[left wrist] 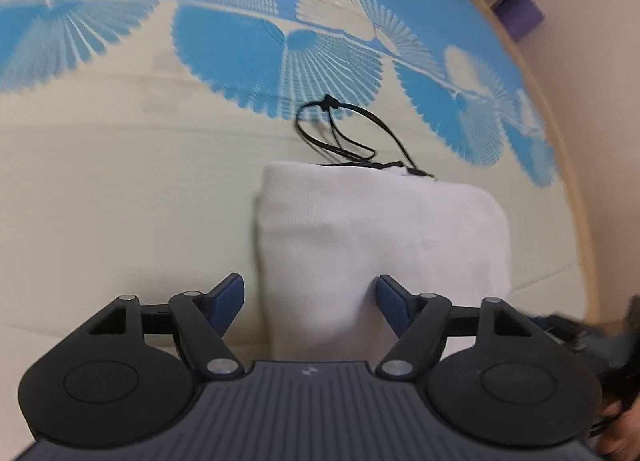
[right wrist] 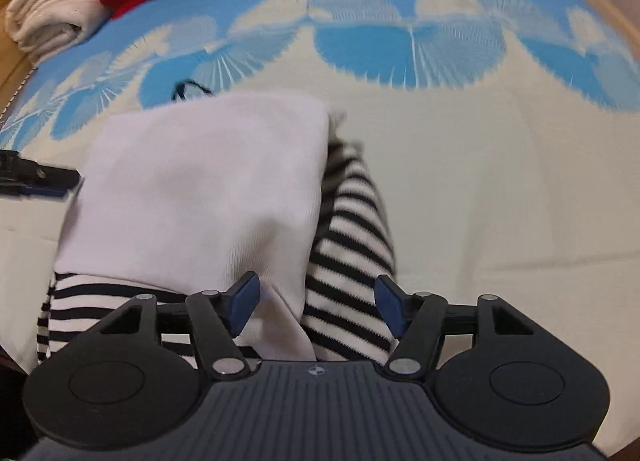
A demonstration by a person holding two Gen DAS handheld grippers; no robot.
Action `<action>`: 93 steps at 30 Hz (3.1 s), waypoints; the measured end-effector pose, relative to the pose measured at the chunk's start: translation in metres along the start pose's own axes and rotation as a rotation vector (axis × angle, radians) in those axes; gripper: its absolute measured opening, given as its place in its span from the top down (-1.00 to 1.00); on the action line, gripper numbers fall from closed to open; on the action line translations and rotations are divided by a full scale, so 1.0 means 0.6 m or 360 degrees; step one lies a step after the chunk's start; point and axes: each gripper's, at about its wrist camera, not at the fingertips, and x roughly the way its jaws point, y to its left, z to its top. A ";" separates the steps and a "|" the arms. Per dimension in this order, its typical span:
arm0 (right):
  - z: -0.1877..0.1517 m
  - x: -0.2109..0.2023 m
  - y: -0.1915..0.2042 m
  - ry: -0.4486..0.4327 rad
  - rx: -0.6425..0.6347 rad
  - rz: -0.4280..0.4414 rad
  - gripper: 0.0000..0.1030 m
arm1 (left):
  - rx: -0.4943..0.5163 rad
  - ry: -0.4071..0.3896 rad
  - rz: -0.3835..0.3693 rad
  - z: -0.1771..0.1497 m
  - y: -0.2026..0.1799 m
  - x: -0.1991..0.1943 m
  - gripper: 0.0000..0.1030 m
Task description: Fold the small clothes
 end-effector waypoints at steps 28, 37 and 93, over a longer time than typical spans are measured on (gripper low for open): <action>0.127 0.031 0.153 -0.0299 0.0011 0.0159 0.80 | 0.0244 -0.0584 0.0098 0.111 0.033 -0.121 0.17; 0.155 0.066 0.202 -0.0332 -0.0047 -0.0003 0.77 | 0.0185 -0.0694 0.0254 0.116 0.072 -0.164 -0.22; -0.132 -0.293 0.241 -0.0938 -0.0153 -0.0168 -0.48 | 0.0505 -0.0929 0.0598 -0.365 -0.116 -0.365 -0.93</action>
